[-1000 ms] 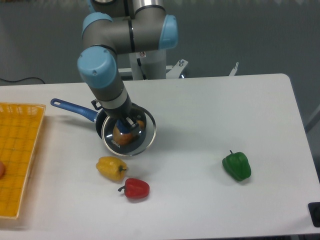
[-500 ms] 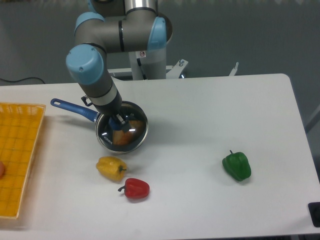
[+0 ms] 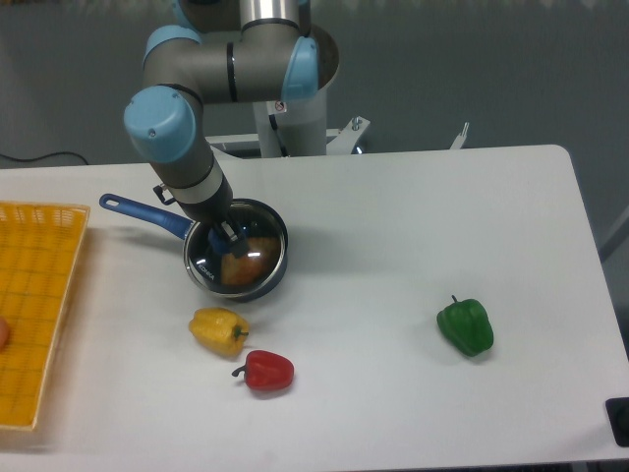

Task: Close the pot lid
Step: 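Settle the lid onto the saucepan rim, adjusting its position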

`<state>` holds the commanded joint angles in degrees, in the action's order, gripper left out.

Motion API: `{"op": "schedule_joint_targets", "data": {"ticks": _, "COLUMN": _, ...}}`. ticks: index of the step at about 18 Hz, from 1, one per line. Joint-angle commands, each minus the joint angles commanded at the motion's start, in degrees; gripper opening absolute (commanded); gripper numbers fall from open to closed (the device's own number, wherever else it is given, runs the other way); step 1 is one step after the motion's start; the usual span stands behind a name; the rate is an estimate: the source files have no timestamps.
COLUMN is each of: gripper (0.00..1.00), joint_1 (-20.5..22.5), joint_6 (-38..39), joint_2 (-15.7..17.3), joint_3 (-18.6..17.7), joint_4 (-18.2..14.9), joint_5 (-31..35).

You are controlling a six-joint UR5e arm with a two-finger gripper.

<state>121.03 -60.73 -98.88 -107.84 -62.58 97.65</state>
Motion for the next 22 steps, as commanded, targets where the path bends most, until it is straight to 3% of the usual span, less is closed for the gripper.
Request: {"op": "schedule_joint_targets", "data": {"ticks": 22, "gripper": 0.42, "joint_1": -0.1, "joint_6": -2.8, "joint_2": 1.8, "joint_3": -2.3, "joint_4": 0.1, "joint_5": 0.2}}
